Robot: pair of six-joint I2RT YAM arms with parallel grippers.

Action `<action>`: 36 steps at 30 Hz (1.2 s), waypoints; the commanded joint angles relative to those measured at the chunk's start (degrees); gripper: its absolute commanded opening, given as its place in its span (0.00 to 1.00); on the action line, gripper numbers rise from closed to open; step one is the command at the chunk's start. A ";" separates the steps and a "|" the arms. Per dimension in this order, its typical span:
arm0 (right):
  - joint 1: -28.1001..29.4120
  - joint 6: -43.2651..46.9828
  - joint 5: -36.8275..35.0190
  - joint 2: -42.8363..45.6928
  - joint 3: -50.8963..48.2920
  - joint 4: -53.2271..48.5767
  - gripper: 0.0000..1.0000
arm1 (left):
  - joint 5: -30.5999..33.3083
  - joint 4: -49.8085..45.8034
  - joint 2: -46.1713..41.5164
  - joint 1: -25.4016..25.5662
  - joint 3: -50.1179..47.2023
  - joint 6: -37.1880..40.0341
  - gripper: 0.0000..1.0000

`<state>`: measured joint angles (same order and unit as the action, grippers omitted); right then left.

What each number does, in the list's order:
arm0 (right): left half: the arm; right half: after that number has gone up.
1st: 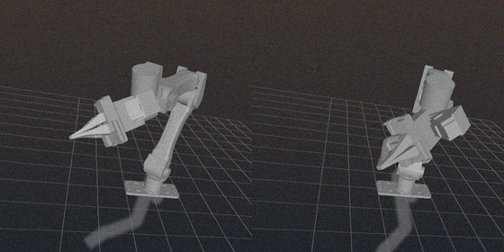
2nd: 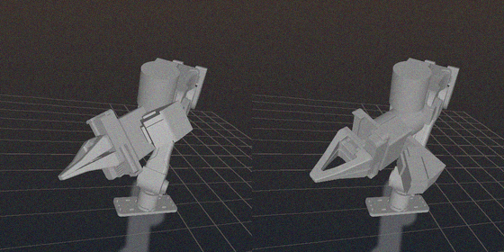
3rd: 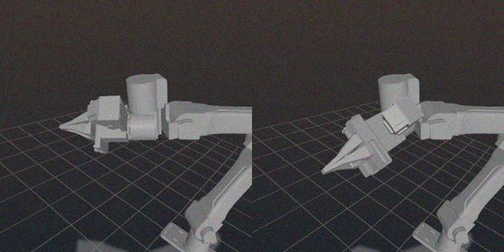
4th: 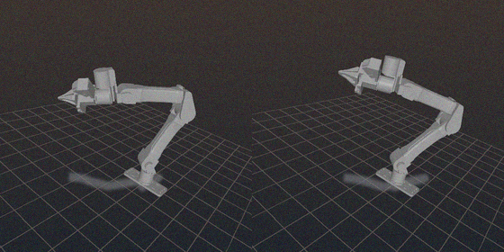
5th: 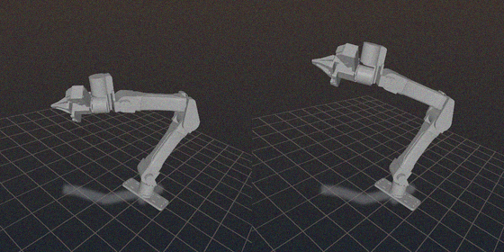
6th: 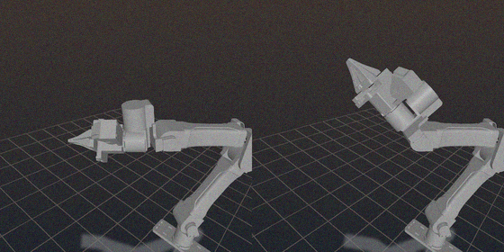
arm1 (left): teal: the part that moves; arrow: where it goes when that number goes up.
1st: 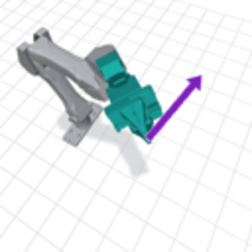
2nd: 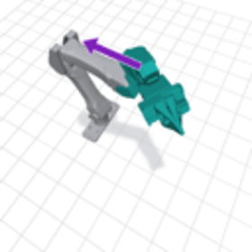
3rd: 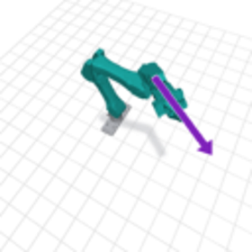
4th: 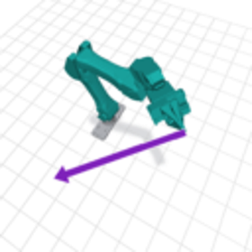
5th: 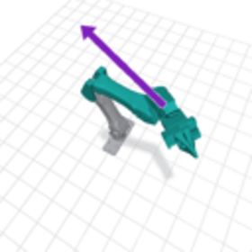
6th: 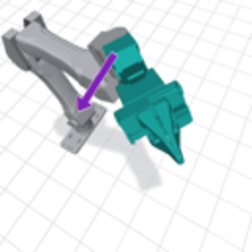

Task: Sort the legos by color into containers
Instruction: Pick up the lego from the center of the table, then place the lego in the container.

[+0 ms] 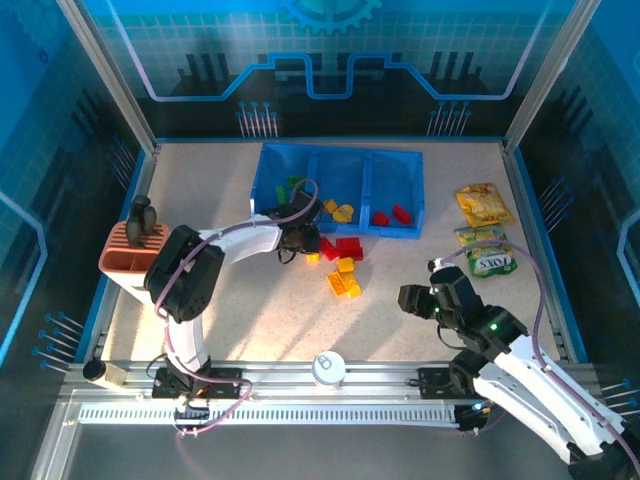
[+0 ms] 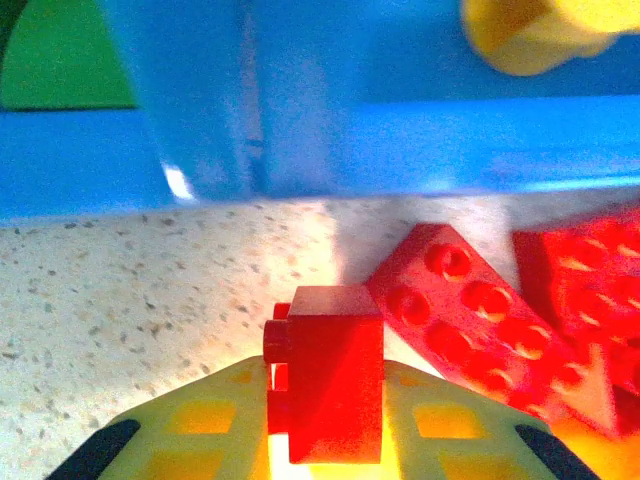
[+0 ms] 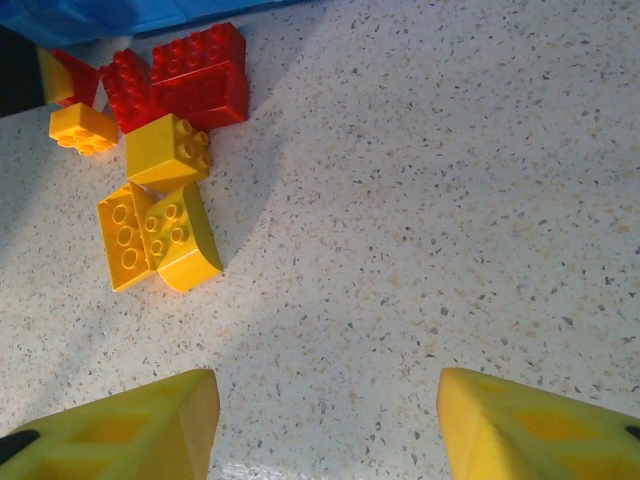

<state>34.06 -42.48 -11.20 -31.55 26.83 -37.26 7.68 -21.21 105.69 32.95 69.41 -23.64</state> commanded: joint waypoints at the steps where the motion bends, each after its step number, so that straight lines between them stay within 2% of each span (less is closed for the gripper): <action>1: 0.29 -0.52 -0.94 -0.33 -0.20 0.35 0.61 | -1.23 0.06 -5.81 1.23 2.32 1.32 0.21; 6: -1.49 0.12 -6.36 -0.97 3.97 -7.10 0.60 | -6.19 3.70 -7.28 1.52 5.88 2.45 0.22; 12: -3.41 1.19 -5.48 0.55 4.58 -9.67 0.60 | -9.52 1.92 -0.89 2.98 16.76 3.02 0.23; 18: -3.64 0.47 -3.91 2.47 3.27 -9.11 0.60 | -9.53 -2.80 8.38 5.99 30.62 4.02 0.25; 24: -3.74 0.79 -2.36 1.86 3.13 -8.17 0.60 | -9.10 -6.12 16.86 7.18 40.19 3.26 0.26; 36: -3.74 0.93 -0.64 1.64 2.44 -7.04 0.60 | -8.03 -9.73 26.29 7.44 49.36 1.75 0.30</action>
<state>31.05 -41.98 -12.82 -30.59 30.00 -44.95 -0.71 -28.01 130.10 40.36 116.07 -21.08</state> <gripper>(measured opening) 0.602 0.302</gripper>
